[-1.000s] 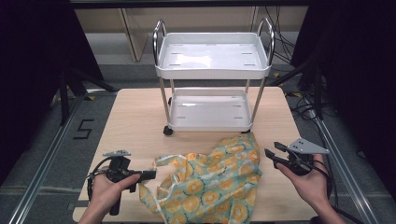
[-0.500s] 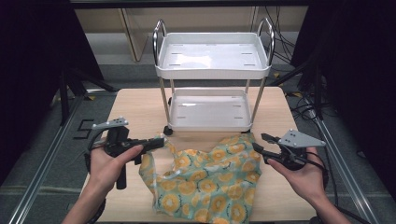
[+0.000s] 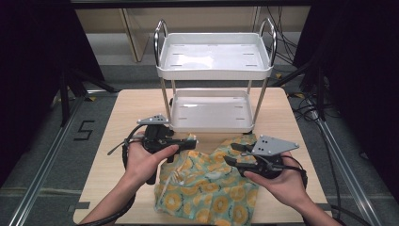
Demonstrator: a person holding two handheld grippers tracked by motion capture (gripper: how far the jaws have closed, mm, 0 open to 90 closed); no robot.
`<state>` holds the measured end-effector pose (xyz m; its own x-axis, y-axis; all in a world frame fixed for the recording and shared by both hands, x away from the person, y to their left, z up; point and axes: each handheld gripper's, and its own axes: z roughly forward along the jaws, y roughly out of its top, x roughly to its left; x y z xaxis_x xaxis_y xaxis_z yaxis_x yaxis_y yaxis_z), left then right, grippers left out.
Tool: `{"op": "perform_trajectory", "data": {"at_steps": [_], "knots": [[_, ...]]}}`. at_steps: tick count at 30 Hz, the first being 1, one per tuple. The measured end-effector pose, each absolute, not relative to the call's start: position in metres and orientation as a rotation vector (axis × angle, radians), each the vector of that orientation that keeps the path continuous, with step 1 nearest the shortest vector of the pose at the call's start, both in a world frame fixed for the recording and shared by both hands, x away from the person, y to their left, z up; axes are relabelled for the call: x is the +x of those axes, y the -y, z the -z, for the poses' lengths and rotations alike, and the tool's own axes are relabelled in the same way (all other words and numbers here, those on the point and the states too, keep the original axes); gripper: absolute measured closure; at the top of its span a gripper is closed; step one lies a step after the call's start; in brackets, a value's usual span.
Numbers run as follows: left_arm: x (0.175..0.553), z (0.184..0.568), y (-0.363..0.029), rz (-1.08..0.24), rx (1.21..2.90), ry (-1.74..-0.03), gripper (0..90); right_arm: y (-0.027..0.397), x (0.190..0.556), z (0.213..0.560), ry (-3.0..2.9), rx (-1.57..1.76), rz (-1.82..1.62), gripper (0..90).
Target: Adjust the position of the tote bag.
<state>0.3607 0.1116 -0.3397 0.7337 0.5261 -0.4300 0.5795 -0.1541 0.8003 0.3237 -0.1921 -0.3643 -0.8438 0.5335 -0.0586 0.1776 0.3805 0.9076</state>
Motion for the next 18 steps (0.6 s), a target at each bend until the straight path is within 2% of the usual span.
{"op": "perform_trajectory", "data": {"at_steps": [6,18], "knots": [[0.36,0.336,-0.11,0.042,1.775,-0.861,89.2,0.175,0.323,0.368,-2.356,0.594,-1.519,49.9],[0.359,0.336,-0.106,0.03,1.72,-0.853,89.2,0.114,0.314,0.383,-2.491,0.47,-1.628,47.5]]}}
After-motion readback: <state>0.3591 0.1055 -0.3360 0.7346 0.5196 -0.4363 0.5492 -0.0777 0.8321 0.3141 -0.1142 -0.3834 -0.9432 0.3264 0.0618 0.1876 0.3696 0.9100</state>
